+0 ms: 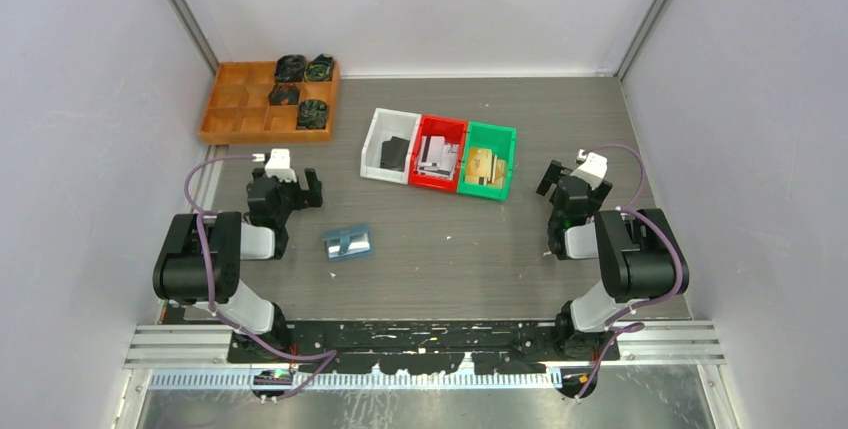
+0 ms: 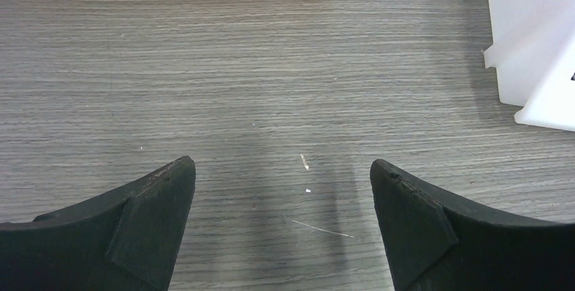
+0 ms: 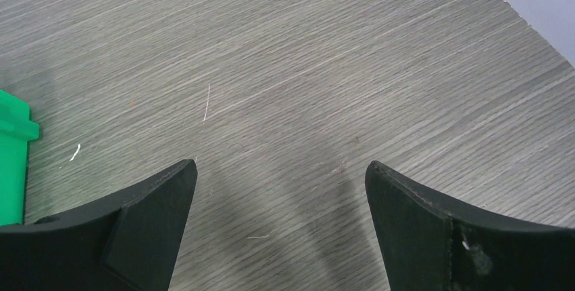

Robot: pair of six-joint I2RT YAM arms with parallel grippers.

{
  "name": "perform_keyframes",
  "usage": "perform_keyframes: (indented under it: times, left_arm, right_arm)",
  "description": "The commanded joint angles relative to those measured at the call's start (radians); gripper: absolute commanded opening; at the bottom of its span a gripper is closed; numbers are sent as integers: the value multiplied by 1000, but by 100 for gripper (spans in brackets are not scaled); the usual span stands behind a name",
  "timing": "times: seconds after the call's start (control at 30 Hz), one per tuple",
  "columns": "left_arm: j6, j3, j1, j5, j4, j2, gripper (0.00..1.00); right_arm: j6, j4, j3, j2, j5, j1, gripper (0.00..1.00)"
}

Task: Take the credit cards out of the card holder
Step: Reset both arms

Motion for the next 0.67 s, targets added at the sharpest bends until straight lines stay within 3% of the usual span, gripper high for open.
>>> perform_keyframes:
  times: [0.0,0.63]
  left_arm:
    - [22,17,-2,-19,30,-24,100]
    - [33,25,-8,-9,11,-24,100]
  right_arm:
    - [3,46,13,-22,-9,1,100]
    - [3,47,14,-21,-8,1,100]
